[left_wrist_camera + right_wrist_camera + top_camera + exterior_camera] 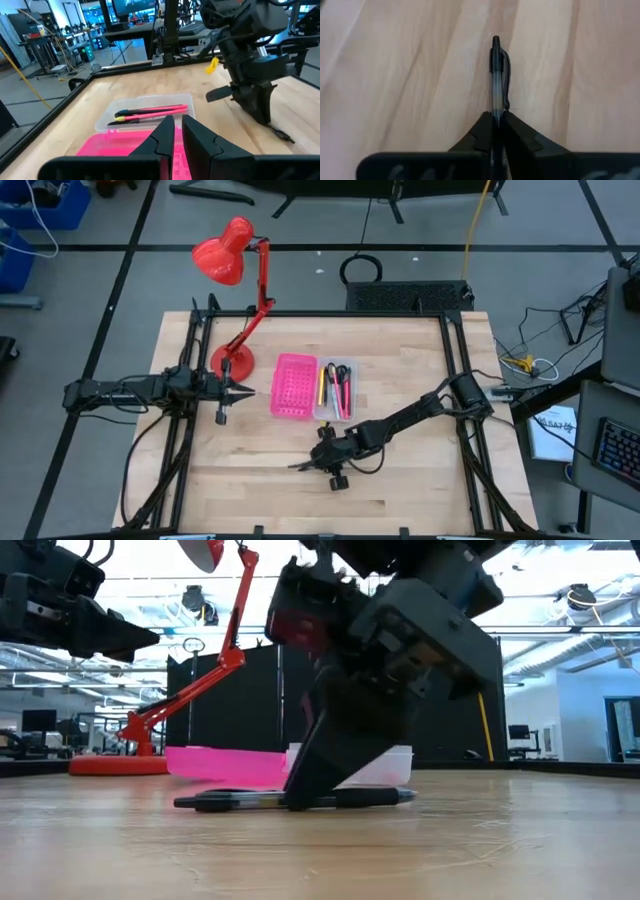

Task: Pick & place school supplies into a supply box
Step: Put the black pen into the supply box

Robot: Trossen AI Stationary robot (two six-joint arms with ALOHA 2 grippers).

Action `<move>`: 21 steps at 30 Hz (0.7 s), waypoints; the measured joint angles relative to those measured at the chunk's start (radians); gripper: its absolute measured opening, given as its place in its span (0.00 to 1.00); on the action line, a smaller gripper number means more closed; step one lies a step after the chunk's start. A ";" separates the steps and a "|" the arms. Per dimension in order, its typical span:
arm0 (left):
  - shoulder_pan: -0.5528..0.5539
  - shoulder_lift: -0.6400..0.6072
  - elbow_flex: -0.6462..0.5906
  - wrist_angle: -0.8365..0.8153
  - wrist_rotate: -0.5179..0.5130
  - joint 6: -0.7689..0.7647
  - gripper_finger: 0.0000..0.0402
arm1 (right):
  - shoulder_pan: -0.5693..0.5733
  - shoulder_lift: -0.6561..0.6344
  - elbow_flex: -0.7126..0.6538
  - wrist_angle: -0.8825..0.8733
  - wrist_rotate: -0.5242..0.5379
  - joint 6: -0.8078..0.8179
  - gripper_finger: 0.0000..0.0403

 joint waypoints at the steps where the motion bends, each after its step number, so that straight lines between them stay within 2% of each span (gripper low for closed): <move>1: 0.000 0.000 0.000 -0.002 -0.001 0.000 0.11 | -0.004 0.005 0.000 -0.008 -0.016 0.033 0.05; 6: 0.000 0.007 0.000 0.001 -0.005 0.000 0.11 | -0.007 0.015 0.003 -0.031 -0.025 0.155 0.05; 11: 0.000 0.013 0.000 0.004 -0.005 0.000 0.11 | -0.006 -0.039 0.006 -0.054 -0.029 0.213 0.05; 16: 0.000 0.013 0.000 0.008 -0.004 -0.007 0.11 | 0.001 -0.153 0.000 -0.088 0.038 0.264 0.05; 21: 0.000 0.013 0.000 0.008 -0.004 -0.007 0.11 | -0.006 -0.283 0.002 -0.082 0.160 0.295 0.05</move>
